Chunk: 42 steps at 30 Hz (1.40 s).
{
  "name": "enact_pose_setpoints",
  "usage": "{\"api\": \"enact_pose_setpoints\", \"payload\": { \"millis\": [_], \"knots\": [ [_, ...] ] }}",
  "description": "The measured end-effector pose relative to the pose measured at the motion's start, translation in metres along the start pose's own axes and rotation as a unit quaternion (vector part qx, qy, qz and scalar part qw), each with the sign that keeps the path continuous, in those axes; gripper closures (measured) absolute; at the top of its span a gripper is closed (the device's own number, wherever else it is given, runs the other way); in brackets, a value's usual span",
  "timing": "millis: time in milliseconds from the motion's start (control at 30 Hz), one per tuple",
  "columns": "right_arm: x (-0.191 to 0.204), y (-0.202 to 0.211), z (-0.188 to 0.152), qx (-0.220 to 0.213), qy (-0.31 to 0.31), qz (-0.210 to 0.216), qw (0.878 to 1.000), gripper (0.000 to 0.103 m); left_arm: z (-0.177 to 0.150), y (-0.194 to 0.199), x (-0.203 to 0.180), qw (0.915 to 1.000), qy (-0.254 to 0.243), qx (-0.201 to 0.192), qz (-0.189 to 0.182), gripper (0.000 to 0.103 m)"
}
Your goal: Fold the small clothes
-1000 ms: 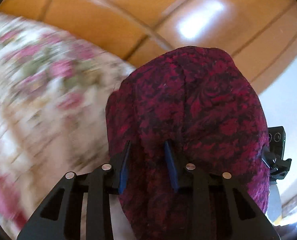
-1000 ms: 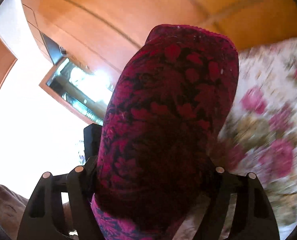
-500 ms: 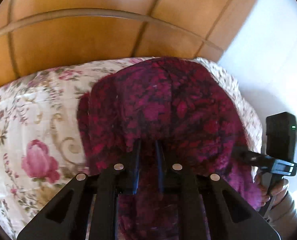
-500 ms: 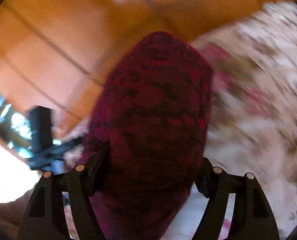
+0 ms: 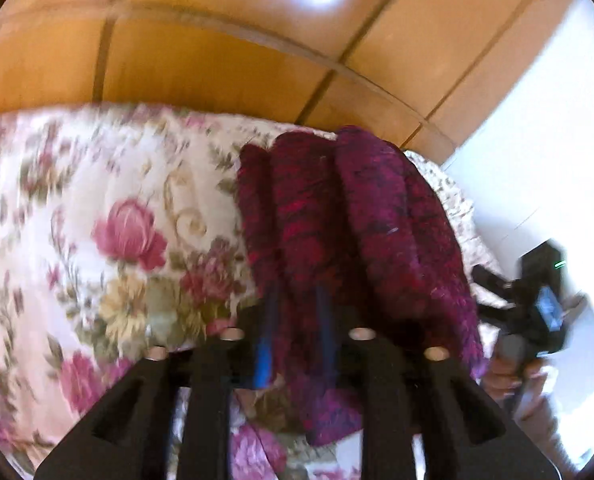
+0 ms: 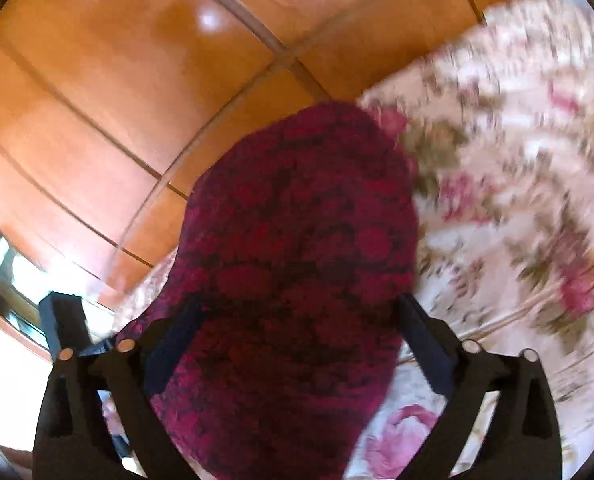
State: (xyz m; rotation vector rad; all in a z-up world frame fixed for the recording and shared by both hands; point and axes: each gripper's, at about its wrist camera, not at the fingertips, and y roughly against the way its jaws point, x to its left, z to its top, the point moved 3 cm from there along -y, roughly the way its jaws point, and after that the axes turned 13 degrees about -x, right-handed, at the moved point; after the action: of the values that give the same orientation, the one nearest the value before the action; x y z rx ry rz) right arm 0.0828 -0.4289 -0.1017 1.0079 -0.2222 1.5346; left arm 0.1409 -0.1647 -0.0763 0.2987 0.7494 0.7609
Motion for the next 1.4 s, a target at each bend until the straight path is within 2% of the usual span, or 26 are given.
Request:
{"api": "enact_pose_setpoints", "payload": {
  "millis": [33, 133, 200, 333, 367, 400, 467, 533, 633, 800, 833, 967, 1033, 1167, 1300, 1367, 1400],
  "knots": [
    [-0.003, -0.004, -0.002, 0.004, -0.009, 0.000, 1.000, 0.002, 0.003, 0.002, 0.006, 0.9998, 0.021, 0.000, -0.006, 0.065],
    [-0.005, -0.013, -0.011, 0.012, -0.016, -0.001, 1.000, 0.002, 0.015, 0.004, 0.001, 0.9973, 0.062, 0.005, -0.039, 0.055],
    [0.000, -0.020, -0.011, 0.010, 0.001, -0.005, 1.000, 0.002, 0.024, 0.001, -0.016, 0.9974, 0.052, 0.006, -0.049, 0.055],
    [0.003, -0.025, -0.015, 0.014, 0.025, -0.006, 1.000, 0.002, 0.030, -0.041, -0.046, 0.9973, 0.006, 0.049, -0.055, 0.055],
    [0.002, -0.025, -0.014, 0.016, 0.025, -0.004, 1.000, 0.002, 0.028, -0.055, -0.052, 0.9970, -0.012, 0.063, -0.044, 0.071],
    [-0.002, -0.026, -0.013, 0.020, 0.021, 0.001, 1.000, 0.002, 0.026, -0.062, -0.054, 0.9965, -0.019, 0.069, -0.043, 0.084],
    [-0.005, -0.030, -0.010, 0.027, 0.020, 0.001, 0.999, 0.002, 0.023, -0.066, -0.055, 0.9976, -0.017, 0.056, -0.036, 0.093],
    [-0.007, -0.031, -0.007, 0.034, 0.014, 0.012, 0.999, 0.002, 0.024, -0.048, -0.057, 0.9986, -0.029, 0.021, -0.038, 0.093],
    [0.002, -0.032, -0.009, 0.039, 0.031, 0.020, 0.999, 0.002, 0.018, -0.018, -0.046, 0.9990, -0.027, -0.007, -0.035, 0.093],
    [0.034, -0.042, -0.017, 0.047, 0.137, 0.021, 0.989, 0.002, -0.010, -0.027, -0.003, 0.9998, 0.005, 0.018, 0.004, 0.093],
    [0.034, -0.046, -0.015, 0.056, 0.146, 0.027, 0.987, 0.002, -0.012, -0.029, -0.003, 0.9999, -0.003, 0.013, 0.007, 0.093],
    [0.016, -0.057, -0.003, 0.100, 0.123, 0.051, 0.986, 0.002, -0.010, -0.030, -0.015, 0.9991, -0.037, 0.008, 0.020, 0.093],
    [0.004, -0.057, 0.006, 0.109, 0.101, 0.055, 0.987, 0.002, -0.012, -0.030, -0.014, 0.9988, -0.043, 0.008, 0.023, 0.093],
    [-0.014, -0.058, 0.002, 0.133, 0.042, 0.082, 0.987, 0.002, -0.012, -0.020, -0.008, 0.9992, -0.036, 0.007, 0.019, 0.093],
    [-0.015, -0.081, -0.010, 0.160, -0.004, 0.132, 0.978, 0.002, -0.017, -0.016, 0.001, 0.9991, -0.030, 0.003, 0.030, 0.093],
    [-0.002, -0.090, -0.011, 0.157, 0.010, 0.153, 0.976, 0.002, -0.018, -0.016, 0.012, 0.9995, -0.009, 0.005, 0.030, 0.092],
    [0.005, -0.094, -0.011, 0.144, 0.026, 0.149, 0.978, 0.002, -0.018, -0.018, 0.016, 0.9996, 0.000, 0.006, 0.029, 0.092]
  ]
}}
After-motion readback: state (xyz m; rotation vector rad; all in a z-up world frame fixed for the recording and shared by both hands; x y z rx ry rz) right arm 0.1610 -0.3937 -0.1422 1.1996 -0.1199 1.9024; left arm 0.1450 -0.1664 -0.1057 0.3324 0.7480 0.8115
